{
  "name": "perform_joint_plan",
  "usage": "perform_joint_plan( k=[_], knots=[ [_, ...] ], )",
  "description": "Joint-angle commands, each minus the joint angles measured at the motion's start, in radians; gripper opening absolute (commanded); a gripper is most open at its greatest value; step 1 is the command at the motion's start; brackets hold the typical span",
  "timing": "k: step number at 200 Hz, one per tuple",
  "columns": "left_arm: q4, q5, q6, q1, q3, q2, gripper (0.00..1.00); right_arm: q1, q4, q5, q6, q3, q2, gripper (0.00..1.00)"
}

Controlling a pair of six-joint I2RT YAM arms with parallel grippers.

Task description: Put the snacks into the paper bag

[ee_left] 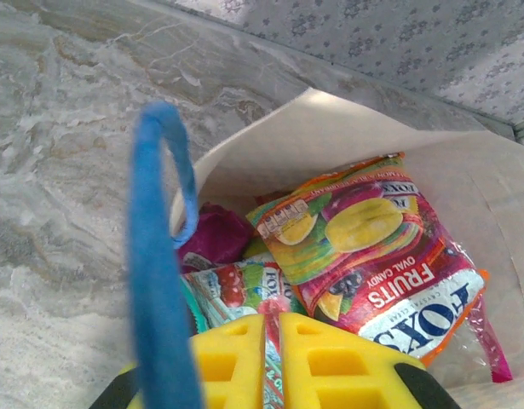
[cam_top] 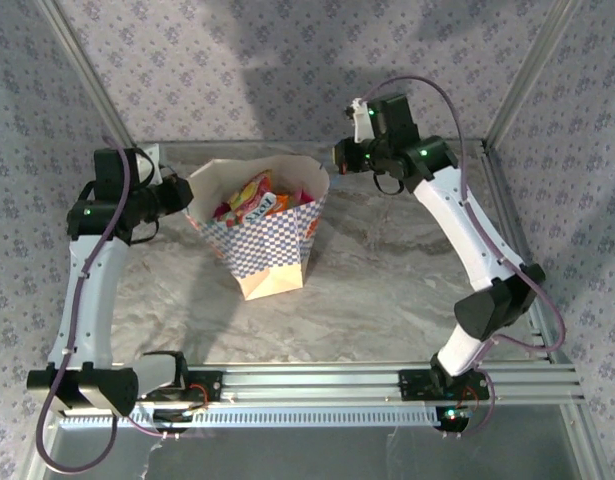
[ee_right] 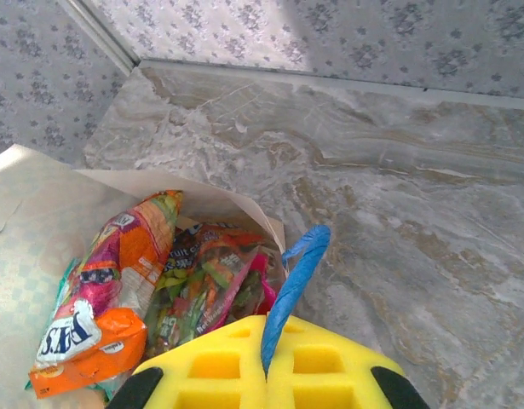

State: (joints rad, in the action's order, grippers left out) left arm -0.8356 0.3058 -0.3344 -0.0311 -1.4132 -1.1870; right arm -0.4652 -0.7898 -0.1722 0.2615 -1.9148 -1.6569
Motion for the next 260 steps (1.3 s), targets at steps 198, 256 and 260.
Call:
perform_joint_plan(
  k=[198, 256, 260],
  knots=[
    [-0.026, -0.035, 0.002, -0.047, -0.076, 0.057, 0.53, 0.080, 0.009, 0.071, -0.018, 0.199, 0.308, 0.80],
    [-0.096, -0.147, 0.110, -0.041, -0.032, 0.224, 0.56, 0.128, 0.026, 0.169, -0.044, 0.367, 0.420, 0.90],
    [-0.114, -0.167, 0.116, -0.040, -0.033, 0.231, 0.56, 0.133, 0.031, 0.173, -0.043, 0.383, 0.429, 0.90]
  ],
)
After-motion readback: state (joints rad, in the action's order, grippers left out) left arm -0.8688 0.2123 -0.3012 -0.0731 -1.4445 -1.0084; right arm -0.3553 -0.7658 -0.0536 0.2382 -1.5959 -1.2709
